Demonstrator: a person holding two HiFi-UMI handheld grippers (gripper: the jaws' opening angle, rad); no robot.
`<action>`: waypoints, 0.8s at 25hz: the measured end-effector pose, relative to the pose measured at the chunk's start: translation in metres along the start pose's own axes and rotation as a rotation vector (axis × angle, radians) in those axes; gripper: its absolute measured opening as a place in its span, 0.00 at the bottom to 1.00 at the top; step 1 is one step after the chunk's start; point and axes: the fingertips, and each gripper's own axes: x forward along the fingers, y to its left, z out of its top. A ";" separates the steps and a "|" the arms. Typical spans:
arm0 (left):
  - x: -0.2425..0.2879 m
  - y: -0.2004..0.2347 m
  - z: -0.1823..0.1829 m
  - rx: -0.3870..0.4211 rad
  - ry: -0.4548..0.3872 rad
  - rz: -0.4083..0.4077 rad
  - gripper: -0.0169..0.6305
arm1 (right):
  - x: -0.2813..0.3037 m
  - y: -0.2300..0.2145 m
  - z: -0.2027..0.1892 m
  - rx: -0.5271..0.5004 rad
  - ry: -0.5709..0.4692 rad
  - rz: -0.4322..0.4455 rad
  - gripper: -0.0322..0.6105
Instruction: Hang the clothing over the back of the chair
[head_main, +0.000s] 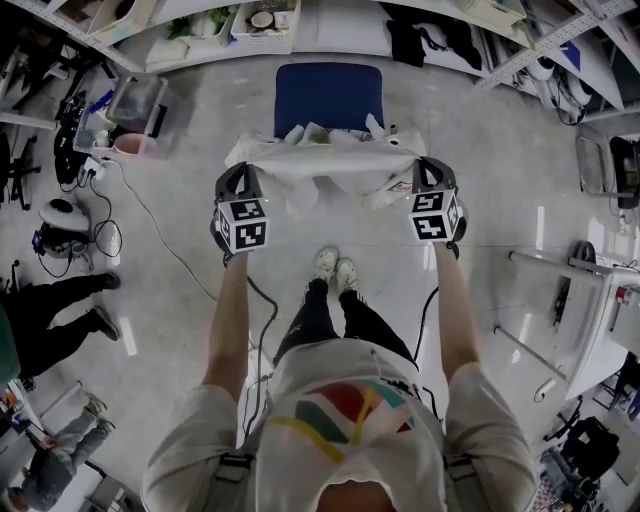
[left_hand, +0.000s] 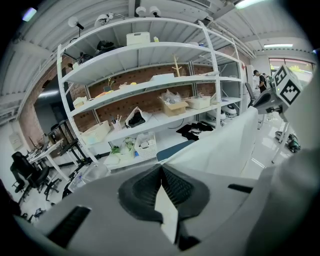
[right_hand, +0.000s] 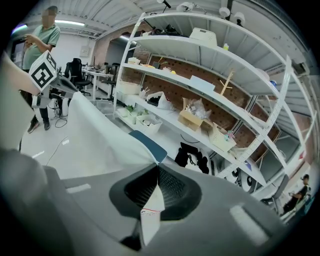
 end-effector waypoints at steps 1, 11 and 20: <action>0.000 -0.001 -0.002 0.001 0.001 0.002 0.05 | 0.001 0.001 -0.002 0.004 -0.001 0.002 0.06; 0.003 -0.006 0.007 -0.070 -0.001 -0.001 0.05 | 0.003 -0.001 -0.002 0.143 -0.005 0.032 0.13; -0.004 -0.004 0.009 -0.086 -0.010 0.009 0.17 | -0.005 -0.001 0.008 0.154 -0.032 0.033 0.20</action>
